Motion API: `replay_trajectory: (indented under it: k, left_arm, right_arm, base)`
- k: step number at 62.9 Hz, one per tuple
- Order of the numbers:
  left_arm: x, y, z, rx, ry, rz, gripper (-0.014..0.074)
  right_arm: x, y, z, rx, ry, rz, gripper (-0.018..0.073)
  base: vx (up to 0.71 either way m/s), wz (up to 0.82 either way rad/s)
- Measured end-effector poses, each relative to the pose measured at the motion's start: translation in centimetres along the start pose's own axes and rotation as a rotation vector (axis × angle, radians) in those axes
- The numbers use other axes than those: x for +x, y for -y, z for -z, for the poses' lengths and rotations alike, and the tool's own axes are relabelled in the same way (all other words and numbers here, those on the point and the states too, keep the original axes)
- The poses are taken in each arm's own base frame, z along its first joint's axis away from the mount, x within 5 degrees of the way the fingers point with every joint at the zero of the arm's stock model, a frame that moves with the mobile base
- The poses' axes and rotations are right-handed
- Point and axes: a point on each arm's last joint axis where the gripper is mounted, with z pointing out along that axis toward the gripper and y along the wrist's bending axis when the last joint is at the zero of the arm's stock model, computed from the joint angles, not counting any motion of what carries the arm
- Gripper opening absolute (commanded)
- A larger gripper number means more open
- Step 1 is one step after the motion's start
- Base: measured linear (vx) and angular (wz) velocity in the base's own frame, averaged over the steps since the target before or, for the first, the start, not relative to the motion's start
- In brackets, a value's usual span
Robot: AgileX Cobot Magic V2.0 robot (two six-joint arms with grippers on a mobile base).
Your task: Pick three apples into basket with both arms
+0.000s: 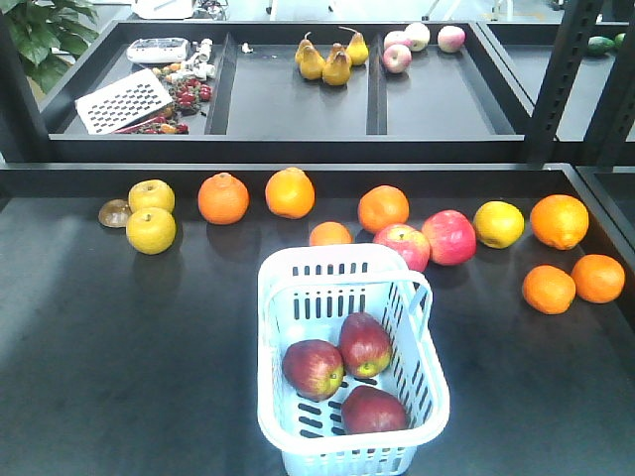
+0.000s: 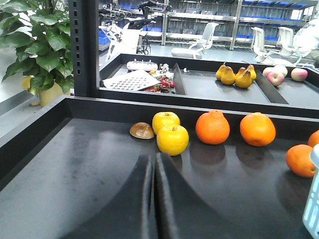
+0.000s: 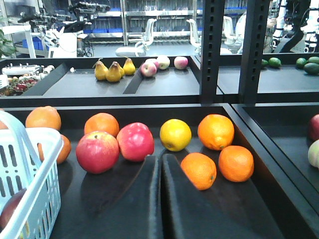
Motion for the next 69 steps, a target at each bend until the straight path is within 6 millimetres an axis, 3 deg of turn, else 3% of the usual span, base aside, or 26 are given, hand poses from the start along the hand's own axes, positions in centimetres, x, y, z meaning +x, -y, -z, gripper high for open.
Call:
replay_trajectory:
  k: [69]
  left_arm:
    - [0.00, 0.00, 0.00, 0.000, 0.000, 0.000, -0.0006]
  right_arm:
    - [-0.07, -0.01, 0.00, -0.001, 0.008, 0.000, -0.0004]
  base:
    - [0.00, 0.00]
